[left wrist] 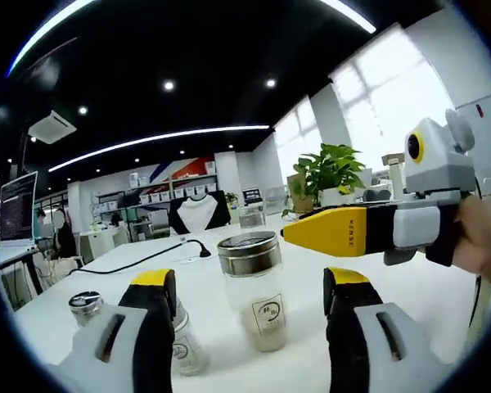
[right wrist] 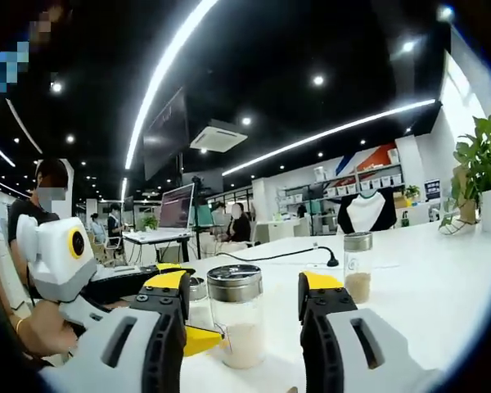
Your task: Rotate the seasoning bottle until the label or dispensing opening points toward the visible target arrow and the bottle remains upright within the marked orientation range
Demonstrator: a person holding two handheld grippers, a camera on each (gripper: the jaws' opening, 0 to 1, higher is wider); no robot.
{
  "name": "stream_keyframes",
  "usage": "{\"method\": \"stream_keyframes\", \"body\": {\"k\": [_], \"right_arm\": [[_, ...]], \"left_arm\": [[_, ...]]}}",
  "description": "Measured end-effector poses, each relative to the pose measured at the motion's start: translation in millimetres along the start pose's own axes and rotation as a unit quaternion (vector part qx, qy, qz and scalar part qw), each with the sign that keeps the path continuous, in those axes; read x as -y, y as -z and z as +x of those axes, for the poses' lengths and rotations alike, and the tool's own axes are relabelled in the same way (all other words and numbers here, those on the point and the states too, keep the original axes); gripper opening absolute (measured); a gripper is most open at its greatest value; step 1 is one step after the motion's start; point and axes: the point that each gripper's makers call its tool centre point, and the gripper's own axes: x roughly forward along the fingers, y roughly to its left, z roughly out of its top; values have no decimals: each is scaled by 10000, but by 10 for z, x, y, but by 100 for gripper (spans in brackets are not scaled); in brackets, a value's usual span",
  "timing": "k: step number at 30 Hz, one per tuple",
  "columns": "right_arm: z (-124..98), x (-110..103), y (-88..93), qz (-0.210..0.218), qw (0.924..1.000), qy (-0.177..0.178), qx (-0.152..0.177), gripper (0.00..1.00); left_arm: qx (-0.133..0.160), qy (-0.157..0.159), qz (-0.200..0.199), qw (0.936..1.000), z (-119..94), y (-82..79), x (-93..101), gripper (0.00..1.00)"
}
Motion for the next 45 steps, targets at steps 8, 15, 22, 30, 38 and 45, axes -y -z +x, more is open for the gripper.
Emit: {"method": "stream_keyframes", "body": {"k": [8, 15, 22, 30, 38, 45], "right_arm": [[-159, 34, 25, -236, 9992, 101, -304, 60], [-217, 57, 154, -204, 9981, 78, -571, 63], [-260, 247, 178, -265, 9972, 280, -643, 66], [-245, 523, 128, -249, 9963, 508, -640, 66], [-114, 771, 78, -679, 9912, 744, -855, 66], [9, 1001, -74, -797, 9900, 865, -778, 65]], "left_arm": [[-129, 424, 108, 9990, -151, -25, -10, 91], [-356, 429, 579, 9968, -256, 17, -55, 97], [-355, 943, 129, 9948, -349, -1, 74, 97], [-512, 899, 296, 9942, -431, 35, -57, 98], [-584, 933, 3, 9939, -469, 145, -158, 98], [-325, 722, 9, 9969, -550, 27, -301, 97]]}}
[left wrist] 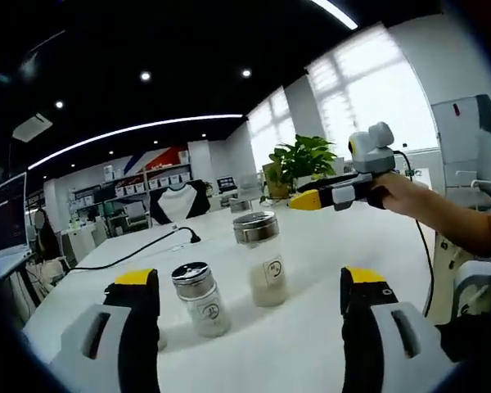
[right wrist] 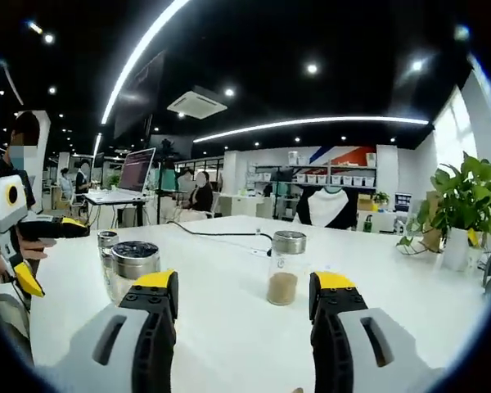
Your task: Rotate the seasoning bottle until the label or dispensing opening points toward the visible target arrow and the bottle remains upright within the marked orientation range
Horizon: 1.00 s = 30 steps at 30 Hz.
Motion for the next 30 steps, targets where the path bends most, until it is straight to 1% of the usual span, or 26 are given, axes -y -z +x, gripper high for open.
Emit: {"method": "stream_keyframes", "body": {"k": [2, 3, 5, 7, 8, 16, 21, 22, 23, 26, 30], "right_arm": [[59, 50, -40, -15, 10000, 19, 11, 65], [102, 69, -61, -30, 10000, 14, 22, 65], [181, 94, -71, -27, 10000, -11, -3, 65], [250, 110, -55, -89, 9999, -16, -74, 64], [275, 119, -54, -113, 9999, -11, -80, 64], [541, 260, -50, -102, 9998, 25, -145, 63], [642, 390, 13, -89, 9996, 198, -167, 63], [656, 432, 19, -26, 9996, 260, -135, 62], [668, 453, 20, 12, 9995, 277, -126, 62], [738, 513, -3, 14, 9994, 315, -130, 62], [843, 581, -48, -33, 9992, 384, -102, 61]], "left_arm": [[49, 86, -88, 9999, -5, -10, -3, 97], [75, 199, -123, 9997, -1, -7, 18, 97], [69, 363, -370, 9986, 6, 18, 52, 97], [133, 453, -518, 9975, 2, 17, 61, 98], [29, 564, -551, 9969, -3, 50, 93, 99], [-29, 537, -477, 9974, -3, 112, 66, 100], [-12, 595, -475, 9971, 7, 152, 69, 99], [-94, 670, -475, 9966, 12, 197, 98, 99], [-105, 688, -472, 9965, 15, 211, 108, 99], [-104, 738, -515, 9959, 12, 234, 140, 100], [-56, 750, -533, 9957, 13, 231, 135, 100]]}}
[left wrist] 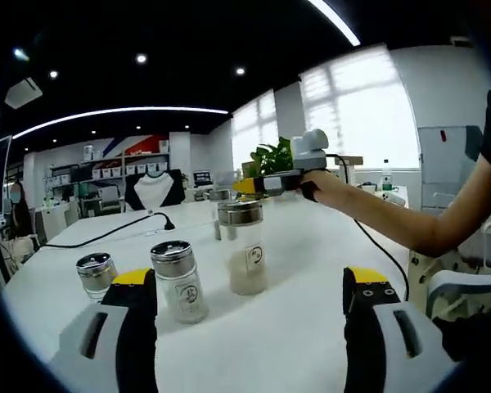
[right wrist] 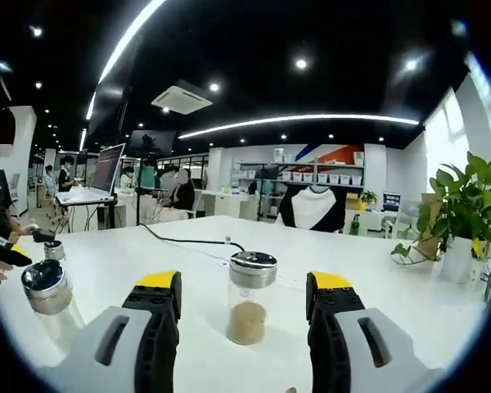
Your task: Rotate the seasoning bottle until the label or dispensing opening points toward the visible target arrow and the bottle remains upright within the marked orientation range
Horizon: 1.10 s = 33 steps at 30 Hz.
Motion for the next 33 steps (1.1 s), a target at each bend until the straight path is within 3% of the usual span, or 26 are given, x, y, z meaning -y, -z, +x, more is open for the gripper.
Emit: {"method": "stream_keyframes", "body": {"k": [9, 22, 33], "right_arm": [[226, 25, 46, 11, 10000, -35, -66, 60], [530, 92, 275, 136, 9990, 7, -432, 57], [657, 158, 307, 264, 9984, 164, -477, 52]], "left_arm": [[40, -72, 7, 10000, -16, -10, -54, 99], [-56, 293, -46, 9995, 79, 58, 209, 99], [-80, 583, -57, 9982, 125, 81, 346, 98]]}}
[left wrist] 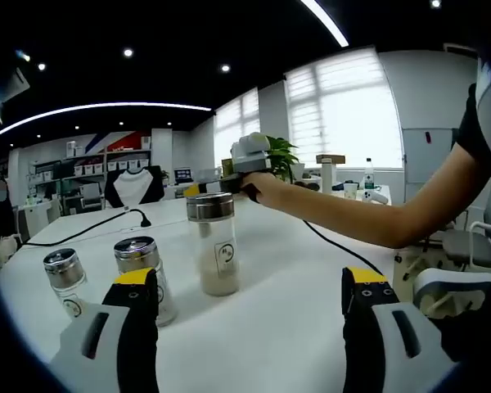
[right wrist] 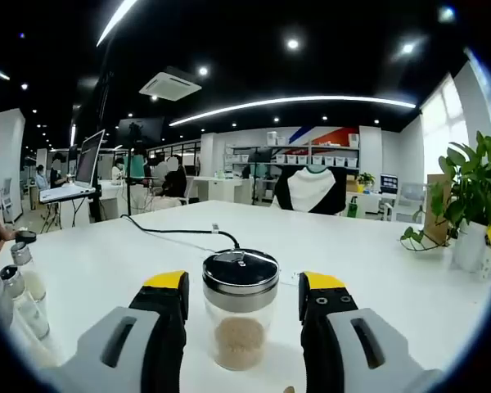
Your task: Rotate the seasoning bottle until the label or dispensing opening points toward the visible target arrow and the bottle remains upright within the marked orientation range
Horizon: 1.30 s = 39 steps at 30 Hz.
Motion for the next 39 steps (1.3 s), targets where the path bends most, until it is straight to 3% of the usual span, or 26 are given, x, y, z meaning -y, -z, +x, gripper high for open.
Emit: {"method": "stream_keyframes", "body": {"k": [10, 15, 21, 30, 35, 39], "right_arm": [[104, -56, 53, 71, 9999, -70, -50, 48], [115, -40, 47, 92, 9999, -33, -41, 39], [155, -9, 27, 88, 10000, -21, -2, 39], [163, 5, 10, 38, 9998, 21, 182, 39], [145, 38, 1, -71, 9997, 90, 198, 38], [40, 35, -57, 132, 9993, 113, 342, 38]], "left_arm": [[6, -28, 29, 10000, -45, -30, -52, 98], [-73, -207, -33, 9998, -78, 8, -127, 98], [-182, -510, -152, 9984, -138, 94, -231, 98], [-148, -527, -323, 9980, -130, 113, -254, 98], [-143, -576, -289, 9978, -140, 99, -262, 98], [-278, -778, -153, 9965, -163, 151, -330, 97]]}}
